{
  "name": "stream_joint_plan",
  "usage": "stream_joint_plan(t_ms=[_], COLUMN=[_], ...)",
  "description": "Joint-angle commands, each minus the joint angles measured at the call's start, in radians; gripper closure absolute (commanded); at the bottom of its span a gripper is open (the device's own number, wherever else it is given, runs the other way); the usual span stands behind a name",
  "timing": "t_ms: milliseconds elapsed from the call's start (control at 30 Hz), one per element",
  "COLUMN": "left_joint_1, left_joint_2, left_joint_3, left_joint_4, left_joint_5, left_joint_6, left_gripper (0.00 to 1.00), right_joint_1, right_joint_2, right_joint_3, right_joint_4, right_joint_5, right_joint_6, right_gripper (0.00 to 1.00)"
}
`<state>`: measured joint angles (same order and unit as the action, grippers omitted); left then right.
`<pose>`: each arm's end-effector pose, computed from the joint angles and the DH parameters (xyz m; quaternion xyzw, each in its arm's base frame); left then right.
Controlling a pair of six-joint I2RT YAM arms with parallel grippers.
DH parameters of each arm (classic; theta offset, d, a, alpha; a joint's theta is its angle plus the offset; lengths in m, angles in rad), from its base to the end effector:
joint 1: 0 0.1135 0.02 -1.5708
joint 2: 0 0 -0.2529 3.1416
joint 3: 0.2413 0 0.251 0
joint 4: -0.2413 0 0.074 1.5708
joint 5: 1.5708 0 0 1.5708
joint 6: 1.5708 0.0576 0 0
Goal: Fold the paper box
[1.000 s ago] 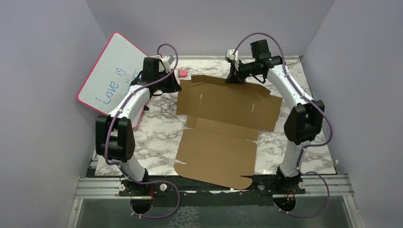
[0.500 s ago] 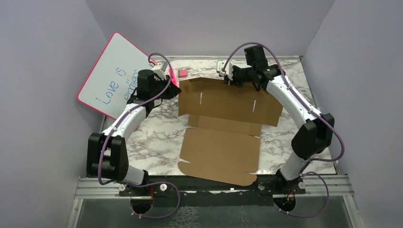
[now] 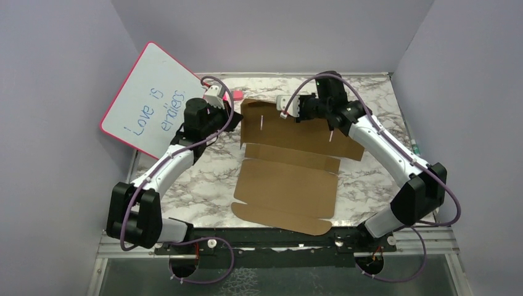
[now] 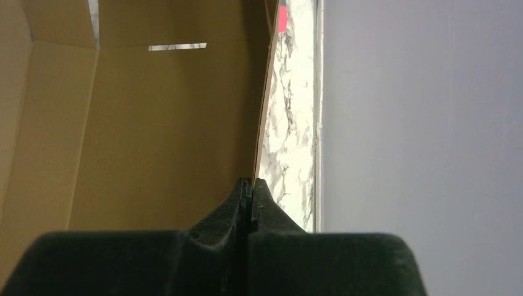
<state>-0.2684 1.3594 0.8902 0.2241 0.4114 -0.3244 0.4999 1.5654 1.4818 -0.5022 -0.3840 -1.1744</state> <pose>0.3164 -0.1109 0.2733 0.1040 0.7748 -0.3299 0.5291 0.3167 0.1976 0.3354 -0.7029 0.5122 0.0051 0.4936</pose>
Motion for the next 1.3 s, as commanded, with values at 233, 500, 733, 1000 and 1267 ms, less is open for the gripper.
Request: stream_joint_plan(t_ms=[233,500,733,1000,1267], left_joint_1=[-0.155,-0.192,-0.204,-0.256,-0.326], left_joint_2=[-0.162,-0.232,-0.222,-0.234,-0.282], left_joint_3=[-0.146,-0.267,-0.343,-0.406,-0.456], left_joint_4=[0.056,0.083,0.105,0.12,0.13], left_joint_5=[-0.135,-0.191,-0.19,-0.186,-0.203], left_joint_6=[0.071,0.039,0.0,-0.014,-0.074], left_gripper=[0.96,0.96,0.96,0.96,0.96], right_joint_1=[0.098,0.163,0.219,0.304,0.384], right_joint_2=[-0.193,-0.292,-0.318,-0.337,-0.371], right_joint_3=[-0.32,-0.48,-0.616,-0.734,-0.841], right_joint_4=[0.319,0.411,0.491,0.616,0.737], right_joint_5=[0.188,0.202,0.264,0.402,0.498], right_joint_6=[-0.092,-0.13,-0.159,-0.157,-0.185], right_gripper=[0.98,0.98,0.98,0.97,0.97])
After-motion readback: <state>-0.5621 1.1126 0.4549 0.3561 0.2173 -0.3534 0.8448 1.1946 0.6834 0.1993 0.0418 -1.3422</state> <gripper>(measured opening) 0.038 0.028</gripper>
